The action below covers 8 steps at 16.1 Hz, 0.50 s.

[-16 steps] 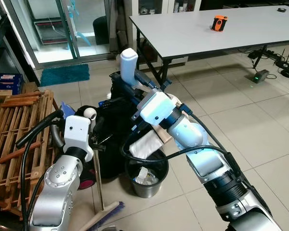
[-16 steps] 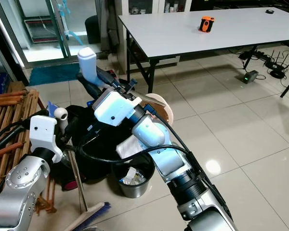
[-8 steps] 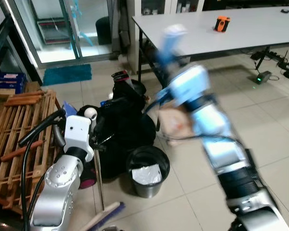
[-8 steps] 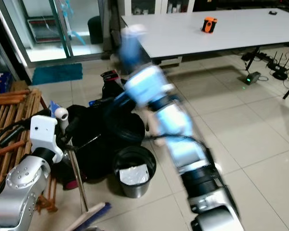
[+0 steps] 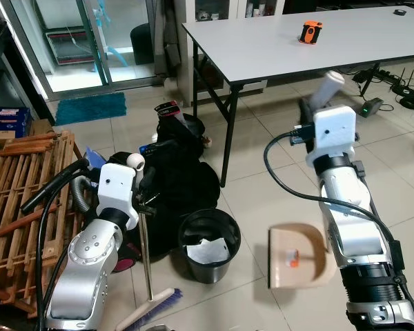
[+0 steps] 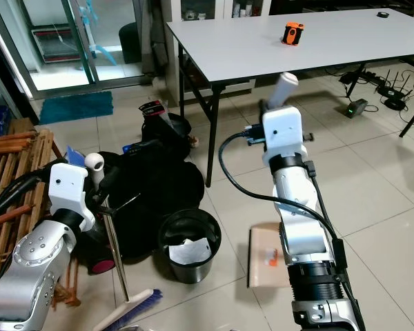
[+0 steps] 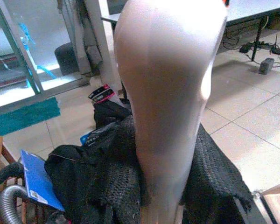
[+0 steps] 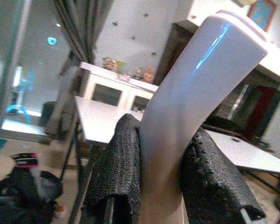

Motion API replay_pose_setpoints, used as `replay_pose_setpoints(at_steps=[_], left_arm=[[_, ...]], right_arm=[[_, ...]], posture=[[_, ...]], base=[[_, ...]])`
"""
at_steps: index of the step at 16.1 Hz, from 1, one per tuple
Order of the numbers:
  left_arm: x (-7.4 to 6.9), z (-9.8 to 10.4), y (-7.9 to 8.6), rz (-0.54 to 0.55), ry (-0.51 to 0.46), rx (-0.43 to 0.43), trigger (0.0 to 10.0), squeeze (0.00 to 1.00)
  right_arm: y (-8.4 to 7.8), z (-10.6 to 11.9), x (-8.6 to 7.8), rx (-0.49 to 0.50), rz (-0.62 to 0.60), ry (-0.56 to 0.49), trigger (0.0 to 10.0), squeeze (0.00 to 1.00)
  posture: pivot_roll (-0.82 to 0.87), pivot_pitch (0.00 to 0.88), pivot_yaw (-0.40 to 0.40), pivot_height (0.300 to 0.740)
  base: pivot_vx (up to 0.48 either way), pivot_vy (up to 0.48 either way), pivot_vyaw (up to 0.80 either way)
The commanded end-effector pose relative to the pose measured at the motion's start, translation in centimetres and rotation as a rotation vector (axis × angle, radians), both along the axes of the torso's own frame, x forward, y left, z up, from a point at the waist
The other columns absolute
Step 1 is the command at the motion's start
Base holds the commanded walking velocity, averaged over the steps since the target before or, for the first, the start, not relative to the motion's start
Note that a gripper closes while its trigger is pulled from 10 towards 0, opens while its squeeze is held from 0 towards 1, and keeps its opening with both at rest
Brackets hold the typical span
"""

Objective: Sweep floor

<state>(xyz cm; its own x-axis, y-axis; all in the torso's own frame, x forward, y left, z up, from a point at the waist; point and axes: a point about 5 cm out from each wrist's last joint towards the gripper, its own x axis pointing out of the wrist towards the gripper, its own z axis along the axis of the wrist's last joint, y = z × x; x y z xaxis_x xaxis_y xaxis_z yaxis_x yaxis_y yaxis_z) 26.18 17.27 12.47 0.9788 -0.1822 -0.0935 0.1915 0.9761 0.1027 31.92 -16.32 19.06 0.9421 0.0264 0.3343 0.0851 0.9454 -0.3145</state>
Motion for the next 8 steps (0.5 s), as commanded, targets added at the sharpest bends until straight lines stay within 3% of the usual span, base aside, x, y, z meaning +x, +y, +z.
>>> replay_pose_setpoints(at_steps=[1, 8], left_arm=[[0.3, 0.6, 0.0, -0.013, -0.030, 0.004, 10.0, 0.00], [0.4, 0.6, -0.3, -0.041, -0.022, 0.002, 10.0, 0.00]], right_arm=[[-0.7, 0.4, -0.4, -0.001, -0.046, -0.019, 10.0, 0.00], [-1.8, -1.8, -1.7, 0.117, -0.088, 0.067, 10.0, 0.00]], posture=[[-0.03, 0.003, 0.011, 0.740], [-0.03, 0.008, 0.019, 0.740]], base=[[0.000, 0.000, 0.00], [-0.207, 0.000, 0.00]])
